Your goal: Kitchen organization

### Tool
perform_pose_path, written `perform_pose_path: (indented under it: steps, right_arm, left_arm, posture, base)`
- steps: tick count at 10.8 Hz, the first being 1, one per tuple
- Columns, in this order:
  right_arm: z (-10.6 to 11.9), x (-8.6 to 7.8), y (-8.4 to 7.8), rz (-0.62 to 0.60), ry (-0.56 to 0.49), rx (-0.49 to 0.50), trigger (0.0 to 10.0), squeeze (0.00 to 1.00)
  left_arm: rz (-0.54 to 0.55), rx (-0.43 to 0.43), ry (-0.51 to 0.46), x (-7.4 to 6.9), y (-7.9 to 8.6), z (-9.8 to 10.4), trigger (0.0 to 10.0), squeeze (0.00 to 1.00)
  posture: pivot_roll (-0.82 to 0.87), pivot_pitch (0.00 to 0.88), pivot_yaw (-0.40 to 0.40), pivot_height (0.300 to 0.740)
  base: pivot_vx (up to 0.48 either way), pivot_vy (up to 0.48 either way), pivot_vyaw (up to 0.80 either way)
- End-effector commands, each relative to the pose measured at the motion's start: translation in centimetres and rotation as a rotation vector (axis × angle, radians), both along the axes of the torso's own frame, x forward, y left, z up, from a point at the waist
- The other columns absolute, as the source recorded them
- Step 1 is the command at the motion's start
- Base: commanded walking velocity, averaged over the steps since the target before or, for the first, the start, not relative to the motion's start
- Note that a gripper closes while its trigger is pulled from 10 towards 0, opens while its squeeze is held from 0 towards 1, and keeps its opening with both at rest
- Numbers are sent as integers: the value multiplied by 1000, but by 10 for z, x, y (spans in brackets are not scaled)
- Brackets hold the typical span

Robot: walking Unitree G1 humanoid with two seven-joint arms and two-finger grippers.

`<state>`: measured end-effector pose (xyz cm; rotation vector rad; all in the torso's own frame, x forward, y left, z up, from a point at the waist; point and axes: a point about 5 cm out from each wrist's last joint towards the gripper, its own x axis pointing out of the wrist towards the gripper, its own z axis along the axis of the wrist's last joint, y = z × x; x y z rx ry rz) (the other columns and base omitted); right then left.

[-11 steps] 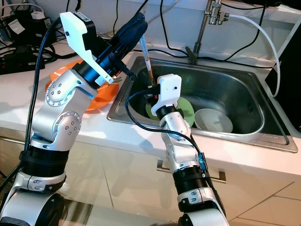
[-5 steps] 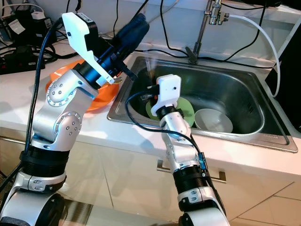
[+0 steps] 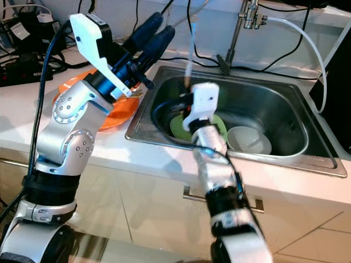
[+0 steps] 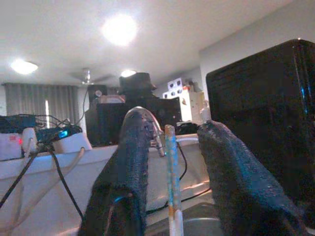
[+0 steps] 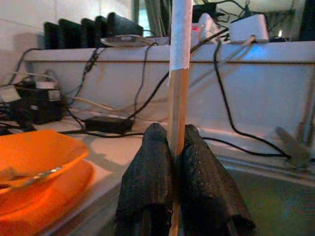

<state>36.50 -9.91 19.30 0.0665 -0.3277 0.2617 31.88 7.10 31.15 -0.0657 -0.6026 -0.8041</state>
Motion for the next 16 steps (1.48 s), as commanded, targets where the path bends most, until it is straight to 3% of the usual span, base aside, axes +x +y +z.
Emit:
perform_pose_path:
  steps: [1,2,3,5,7,9,12,16]
  right_arm:
    - [4,5,-8,-39,0,-1,0,0]
    - [1,12,-19,-100,32,-7,0,0]
    - [-4,19,-32,-183,80,-16,10000,0]
    - [-15,24,-42,-227,143,-38,10000,0]
    - [-25,29,-44,-231,226,-81,10000,0]
    - [-53,29,-42,-232,449,-219,10000,0]
    - [-75,25,-36,-208,619,-198,10000,0]
    - [-80,23,-35,-199,698,-151,10000,0]
  left_arm:
    - [25,1,5,0,3,0,10000,0]
    - [38,9,22,1,5,-4,10000,0]
    - [53,30,57,-1,7,-13,10000,0]
    - [69,101,140,-3,9,-37,10000,0]
    - [57,227,368,-10,-2,-91,10000,0]
    - [81,255,486,-18,-13,-117,10000,0]
    - [87,326,562,-24,-15,-128,10000,0]
    - [100,409,655,-31,-10,-143,10000,0]
  posture:
    - [240,0,-31,740]
    - [242,0,-33,740]
    - [245,0,-36,740]
    - [259,3,-43,740]
    - [276,5,-51,740]
    - [285,0,-66,740]
    - [303,0,-74,740]
    - [314,0,-82,740]
  base:
    - [0,0,0]
    - [0,0,0]
    - [0,0,0]
    - [0,0,0]
    - [0,0,0]
    - [0,0,0]
    - [0,0,0]
    - [0,0,0]
